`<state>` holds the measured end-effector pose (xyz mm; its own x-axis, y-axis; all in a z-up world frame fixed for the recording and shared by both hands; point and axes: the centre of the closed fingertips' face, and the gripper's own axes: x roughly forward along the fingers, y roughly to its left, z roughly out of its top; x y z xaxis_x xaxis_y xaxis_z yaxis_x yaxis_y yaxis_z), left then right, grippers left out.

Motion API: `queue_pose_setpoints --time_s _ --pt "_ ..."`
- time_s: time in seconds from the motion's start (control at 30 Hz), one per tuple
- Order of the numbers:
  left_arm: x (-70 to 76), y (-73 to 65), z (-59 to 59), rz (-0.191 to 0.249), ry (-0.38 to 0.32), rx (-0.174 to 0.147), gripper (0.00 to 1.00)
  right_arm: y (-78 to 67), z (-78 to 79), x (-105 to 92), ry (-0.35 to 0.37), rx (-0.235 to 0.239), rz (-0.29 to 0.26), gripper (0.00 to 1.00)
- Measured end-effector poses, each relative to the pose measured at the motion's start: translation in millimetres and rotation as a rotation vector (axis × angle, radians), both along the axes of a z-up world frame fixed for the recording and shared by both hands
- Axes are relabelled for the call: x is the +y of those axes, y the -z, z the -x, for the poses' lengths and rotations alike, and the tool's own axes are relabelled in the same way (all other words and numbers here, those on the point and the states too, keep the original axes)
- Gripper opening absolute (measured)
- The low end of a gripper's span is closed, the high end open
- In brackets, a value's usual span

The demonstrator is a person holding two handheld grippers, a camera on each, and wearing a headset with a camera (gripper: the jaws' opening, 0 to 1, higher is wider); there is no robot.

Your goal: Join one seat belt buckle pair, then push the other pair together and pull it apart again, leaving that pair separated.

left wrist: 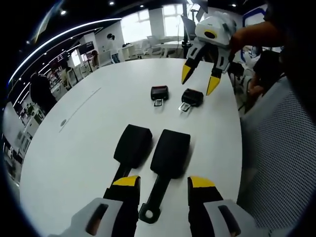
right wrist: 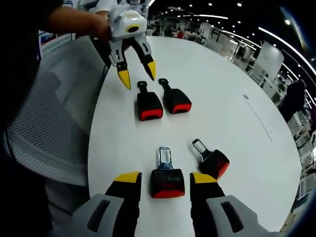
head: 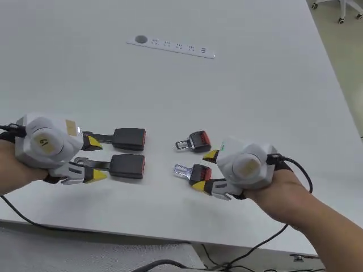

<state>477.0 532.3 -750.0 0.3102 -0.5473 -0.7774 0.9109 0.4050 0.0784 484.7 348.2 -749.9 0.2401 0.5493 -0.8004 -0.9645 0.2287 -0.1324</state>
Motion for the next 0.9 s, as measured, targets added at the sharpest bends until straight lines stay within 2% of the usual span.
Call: queue_pose_setpoints --time_s 0.17,0.3,0.4,0.5,0.9 --pt "-9.8 2.6 -5.2 0.0 0.018 -0.002 0.4 1.1 -2.8 -1.4 -0.008 0.006 0.012 0.36" --pt "-12.8 5.8 -12.8 -0.019 0.037 -0.01 0.39 6.3 -3.3 -3.6 -0.016 0.017 0.025 0.34" --pt "-16.1 8.6 -13.3 -0.022 0.056 0.0 0.39 9.9 -3.9 -5.5 -0.017 0.026 0.032 0.33" --pt "-17.4 15.7 -10.3 -0.046 0.094 0.019 0.39 12.1 -5.3 -6.2 -0.012 0.036 0.033 0.32" --pt "-25.5 30.1 -13.8 -0.082 0.167 0.046 0.38 26.6 -4.5 -9.0 -0.031 0.08 0.051 0.3"
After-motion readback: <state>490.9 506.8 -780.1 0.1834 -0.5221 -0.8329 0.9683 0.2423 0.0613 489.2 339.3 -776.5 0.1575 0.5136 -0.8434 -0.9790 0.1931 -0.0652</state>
